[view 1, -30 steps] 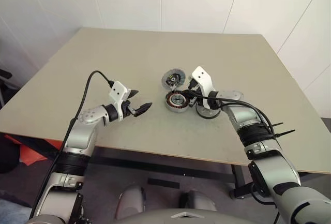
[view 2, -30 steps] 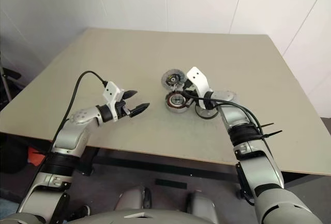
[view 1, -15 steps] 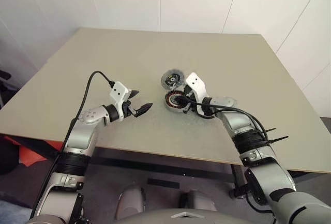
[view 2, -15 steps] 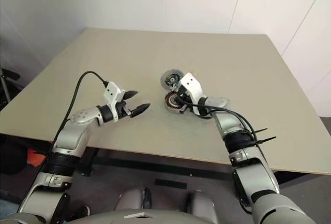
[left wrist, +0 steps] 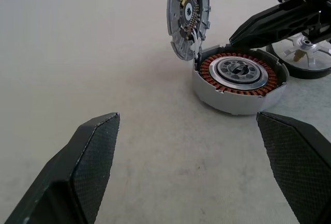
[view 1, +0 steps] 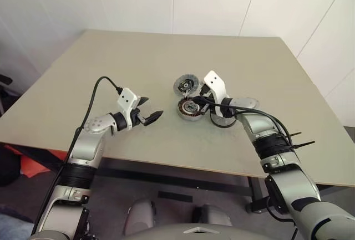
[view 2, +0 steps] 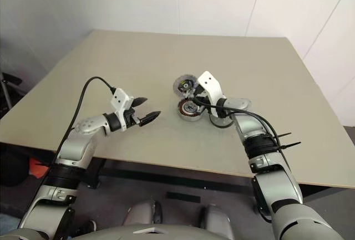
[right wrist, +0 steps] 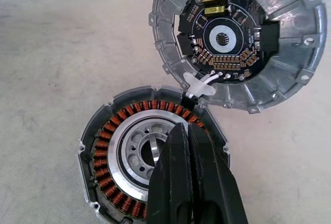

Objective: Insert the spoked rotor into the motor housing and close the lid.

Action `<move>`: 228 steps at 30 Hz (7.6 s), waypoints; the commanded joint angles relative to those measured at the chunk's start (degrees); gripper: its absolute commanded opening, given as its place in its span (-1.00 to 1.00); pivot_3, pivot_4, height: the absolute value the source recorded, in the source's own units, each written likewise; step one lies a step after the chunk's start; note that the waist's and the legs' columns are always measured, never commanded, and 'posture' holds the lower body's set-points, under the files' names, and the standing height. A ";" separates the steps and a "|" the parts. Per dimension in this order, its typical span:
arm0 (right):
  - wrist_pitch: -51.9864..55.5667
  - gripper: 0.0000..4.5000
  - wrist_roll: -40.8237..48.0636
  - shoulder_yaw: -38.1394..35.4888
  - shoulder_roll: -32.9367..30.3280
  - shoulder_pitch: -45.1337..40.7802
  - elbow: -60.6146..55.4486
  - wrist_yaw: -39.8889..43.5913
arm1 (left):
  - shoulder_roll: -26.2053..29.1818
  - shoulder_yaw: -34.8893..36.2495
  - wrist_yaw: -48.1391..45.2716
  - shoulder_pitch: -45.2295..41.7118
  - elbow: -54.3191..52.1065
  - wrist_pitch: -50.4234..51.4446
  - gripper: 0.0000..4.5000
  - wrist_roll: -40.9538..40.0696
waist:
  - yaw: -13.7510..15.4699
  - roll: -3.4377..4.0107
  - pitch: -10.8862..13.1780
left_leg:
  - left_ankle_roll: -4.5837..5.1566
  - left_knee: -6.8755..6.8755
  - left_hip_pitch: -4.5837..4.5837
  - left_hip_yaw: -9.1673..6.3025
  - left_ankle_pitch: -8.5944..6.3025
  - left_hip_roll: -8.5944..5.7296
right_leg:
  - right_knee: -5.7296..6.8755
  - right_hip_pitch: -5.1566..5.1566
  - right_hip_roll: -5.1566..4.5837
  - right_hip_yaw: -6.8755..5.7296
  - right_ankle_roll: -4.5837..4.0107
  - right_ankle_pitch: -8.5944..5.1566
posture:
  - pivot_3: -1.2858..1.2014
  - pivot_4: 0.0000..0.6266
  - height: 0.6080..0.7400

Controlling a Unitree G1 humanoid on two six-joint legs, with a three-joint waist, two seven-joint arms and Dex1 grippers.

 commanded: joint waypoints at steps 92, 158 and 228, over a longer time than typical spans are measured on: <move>16.28 -0.58 12.96 -20.25 -20.25 0.45 -4.50 3.42 | -0.08 1.44 0.30 -1.39 -1.27 -1.86 1.00 -0.05 | 0.91 -0.08 -0.04 | 0.00 -0.12 -0.01 0.00 0.01 -0.08 | -0.13 0.06 -0.01 0.00 -0.01 0.00 | 0.03 -1.00 1.00; 49.62 -0.03 38.23 -39.85 -11.83 14.69 -8.73 -8.82 | 0.03 -1.72 -2.32 -1.83 3.22 -5.30 1.00 3.61 | 3.17 0.17 -0.20 | -0.19 -0.11 0.00 0.01 0.14 -0.03 | -0.14 0.00 0.00 -0.02 0.32 -0.16 | 0.03 -1.00 1.00; 57.70 -0.85 57.08 -49.12 9.33 5.72 -8.20 -32.35 | 0.64 -2.05 -2.15 -0.98 2.94 -5.60 1.00 4.63 | 3.04 0.27 -0.34 | -0.42 -0.36 -0.10 0.02 0.26 -0.06 | -0.24 -0.17 -0.02 -0.01 0.50 -0.19 | 0.03 -1.00 1.00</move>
